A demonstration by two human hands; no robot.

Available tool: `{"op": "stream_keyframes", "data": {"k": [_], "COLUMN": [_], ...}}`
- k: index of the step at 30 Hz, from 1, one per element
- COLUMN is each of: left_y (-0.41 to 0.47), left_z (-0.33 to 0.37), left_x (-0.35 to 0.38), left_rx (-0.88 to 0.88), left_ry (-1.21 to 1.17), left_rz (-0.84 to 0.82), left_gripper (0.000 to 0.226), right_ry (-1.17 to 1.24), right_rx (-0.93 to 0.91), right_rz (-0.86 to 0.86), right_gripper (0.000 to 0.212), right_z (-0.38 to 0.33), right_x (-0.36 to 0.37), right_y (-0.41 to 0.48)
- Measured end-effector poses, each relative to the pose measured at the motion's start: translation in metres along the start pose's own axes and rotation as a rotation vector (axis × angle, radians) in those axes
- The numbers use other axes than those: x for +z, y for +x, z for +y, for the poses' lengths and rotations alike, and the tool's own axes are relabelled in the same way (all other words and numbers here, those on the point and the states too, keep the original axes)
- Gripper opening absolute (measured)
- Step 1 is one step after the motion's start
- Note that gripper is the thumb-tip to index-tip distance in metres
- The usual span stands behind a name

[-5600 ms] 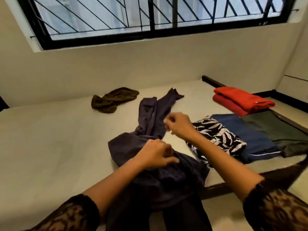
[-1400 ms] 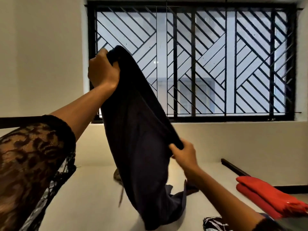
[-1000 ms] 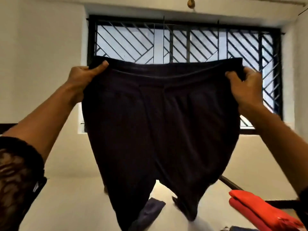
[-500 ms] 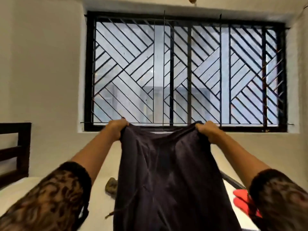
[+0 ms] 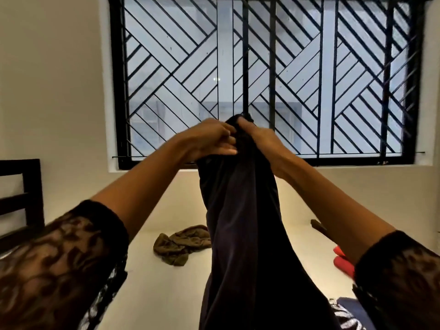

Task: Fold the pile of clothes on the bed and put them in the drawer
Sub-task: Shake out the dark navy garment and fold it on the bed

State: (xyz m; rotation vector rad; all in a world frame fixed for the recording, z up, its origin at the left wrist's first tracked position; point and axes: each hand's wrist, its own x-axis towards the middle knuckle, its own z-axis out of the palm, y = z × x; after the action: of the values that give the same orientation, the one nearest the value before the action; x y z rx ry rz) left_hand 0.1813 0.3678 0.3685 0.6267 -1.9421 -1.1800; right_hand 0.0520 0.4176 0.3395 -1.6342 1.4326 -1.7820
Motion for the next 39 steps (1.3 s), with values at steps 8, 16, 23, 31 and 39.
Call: {"op": "stream_keyframes", "data": {"k": [8, 16, 23, 31, 39], "left_y": [0.003, 0.009, 0.007, 0.011, 0.023], "left_z": [0.023, 0.036, 0.074, 0.096, 0.14], "left_x": [-0.01, -0.004, -0.011, -0.02, -0.027], "left_rx": [0.351, 0.598, 0.735, 0.749, 0.679], "left_ry": [0.721, 0.858, 0.907, 1.001, 0.99], "left_rz": [0.059, 0.356, 0.609, 0.808, 1.04], "left_gripper": [0.068, 0.047, 0.051, 0.052, 0.058], "right_ry": [-0.006, 0.041, -0.362, -0.869, -1.143], "right_rx": [-0.14, -0.225, -0.156, -0.381, -0.723], "right_rz": [-0.013, 0.193, 0.166, 0.496, 0.539], "right_gripper": [0.025, 0.015, 0.042, 0.023, 0.043], "right_z": [-0.014, 0.029, 0.146, 0.148, 0.098], "right_x": [-0.007, -0.031, -0.046, -0.063, -0.044], "right_y": [-0.016, -0.037, -0.084, -0.088, -0.113]}}
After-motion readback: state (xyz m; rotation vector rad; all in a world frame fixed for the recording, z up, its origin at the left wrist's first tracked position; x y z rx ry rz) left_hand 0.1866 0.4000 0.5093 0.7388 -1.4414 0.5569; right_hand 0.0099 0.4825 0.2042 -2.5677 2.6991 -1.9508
